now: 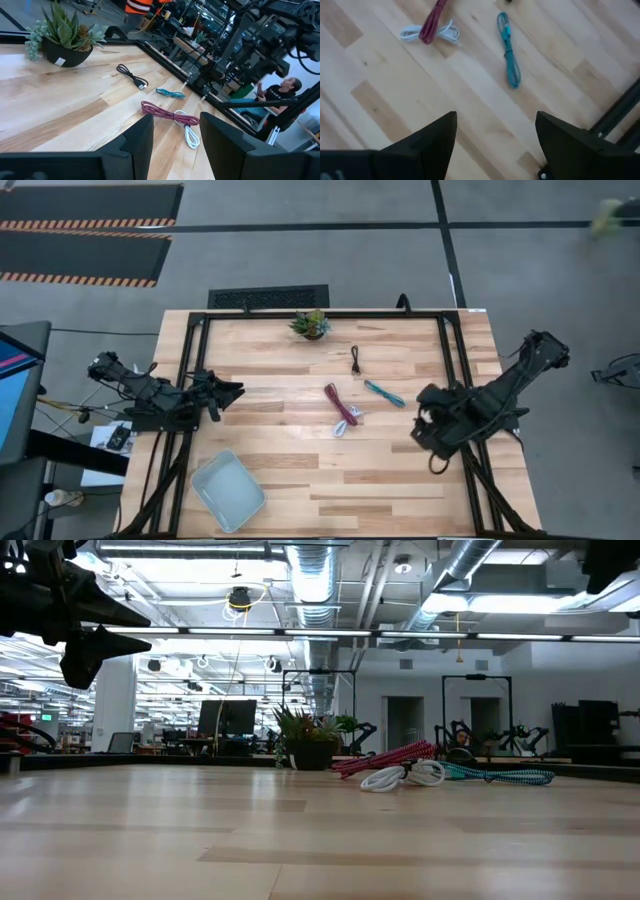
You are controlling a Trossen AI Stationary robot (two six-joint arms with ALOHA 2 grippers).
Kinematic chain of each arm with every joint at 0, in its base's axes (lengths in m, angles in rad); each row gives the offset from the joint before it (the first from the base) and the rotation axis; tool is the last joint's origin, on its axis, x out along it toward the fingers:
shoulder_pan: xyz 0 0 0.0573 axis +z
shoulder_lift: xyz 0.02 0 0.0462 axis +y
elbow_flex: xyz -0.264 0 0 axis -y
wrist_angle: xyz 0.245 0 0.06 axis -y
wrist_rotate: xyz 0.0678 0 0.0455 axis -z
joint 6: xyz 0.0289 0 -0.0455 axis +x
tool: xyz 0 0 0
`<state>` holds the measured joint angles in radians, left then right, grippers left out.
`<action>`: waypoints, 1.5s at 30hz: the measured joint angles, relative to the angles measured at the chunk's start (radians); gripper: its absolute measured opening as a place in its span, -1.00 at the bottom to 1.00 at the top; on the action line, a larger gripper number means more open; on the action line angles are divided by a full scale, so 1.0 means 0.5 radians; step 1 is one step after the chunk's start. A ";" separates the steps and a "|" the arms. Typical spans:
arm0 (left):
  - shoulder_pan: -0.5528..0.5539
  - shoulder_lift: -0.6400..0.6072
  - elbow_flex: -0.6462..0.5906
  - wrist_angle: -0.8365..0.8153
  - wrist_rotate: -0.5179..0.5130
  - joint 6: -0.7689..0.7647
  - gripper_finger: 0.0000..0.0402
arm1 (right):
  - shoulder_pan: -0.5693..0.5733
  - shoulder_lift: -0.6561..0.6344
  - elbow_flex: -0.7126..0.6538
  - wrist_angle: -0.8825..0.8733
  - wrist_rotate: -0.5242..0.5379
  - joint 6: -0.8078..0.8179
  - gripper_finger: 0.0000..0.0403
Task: Pick and place USB-C Cables
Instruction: Put the blue charger cable into the gray bin
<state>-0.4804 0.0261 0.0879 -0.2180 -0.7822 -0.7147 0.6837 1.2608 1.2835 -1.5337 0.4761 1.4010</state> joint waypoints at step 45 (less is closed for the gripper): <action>0.000 0.000 -0.002 -0.001 0.001 0.000 -0.25 | 0.323 0.506 0.000 0.237 -0.010 0.298 0.47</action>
<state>-0.4802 0.0261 0.0868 -0.2187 -0.7818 -0.7147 0.8450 1.5138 1.2835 -1.4154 0.4713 1.5500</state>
